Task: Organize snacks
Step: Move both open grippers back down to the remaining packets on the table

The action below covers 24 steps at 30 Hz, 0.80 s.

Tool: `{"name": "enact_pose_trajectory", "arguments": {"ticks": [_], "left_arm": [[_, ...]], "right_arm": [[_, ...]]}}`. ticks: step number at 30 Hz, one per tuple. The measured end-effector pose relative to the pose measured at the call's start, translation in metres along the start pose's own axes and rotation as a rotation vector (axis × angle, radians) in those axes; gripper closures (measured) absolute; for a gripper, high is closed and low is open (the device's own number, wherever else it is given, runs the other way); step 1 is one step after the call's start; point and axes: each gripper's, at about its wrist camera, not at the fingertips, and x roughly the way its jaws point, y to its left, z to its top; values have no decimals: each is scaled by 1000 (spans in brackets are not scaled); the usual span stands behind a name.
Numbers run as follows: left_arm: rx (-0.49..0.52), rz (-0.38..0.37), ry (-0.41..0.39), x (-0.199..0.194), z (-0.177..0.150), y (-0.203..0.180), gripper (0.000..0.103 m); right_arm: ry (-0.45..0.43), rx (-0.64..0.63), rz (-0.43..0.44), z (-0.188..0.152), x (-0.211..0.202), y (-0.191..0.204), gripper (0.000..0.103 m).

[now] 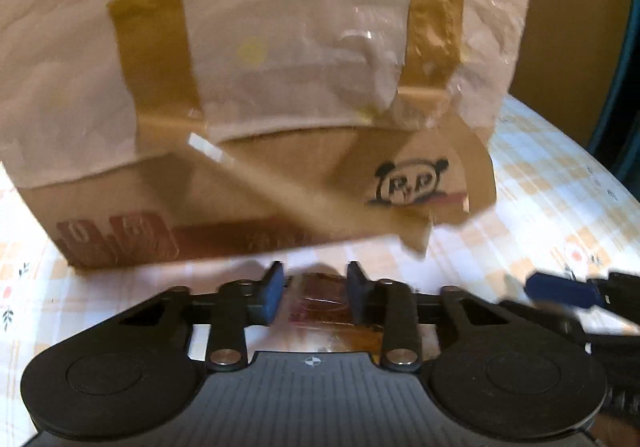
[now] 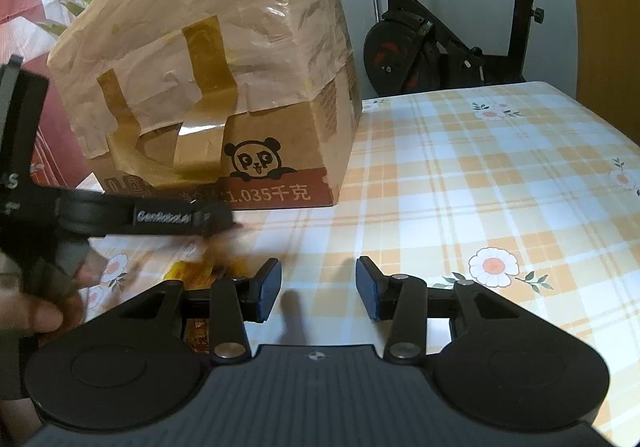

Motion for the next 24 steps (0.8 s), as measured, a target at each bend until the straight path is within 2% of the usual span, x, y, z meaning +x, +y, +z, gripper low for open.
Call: {"name": "enact_pose_trajectory", "arguments": {"ticks": [5, 14, 24], "left_arm": [[-35, -29, 13, -10, -12, 8, 72], [-141, -13, 23, -25, -29, 43, 72], [-198, -41, -54, -74, -50, 63, 72]], "right_arm": [[1, 3, 1, 0, 0, 0, 58], [8, -17, -2, 0, 1, 2, 55], [21, -19, 31, 1, 0, 2, 55]]}}
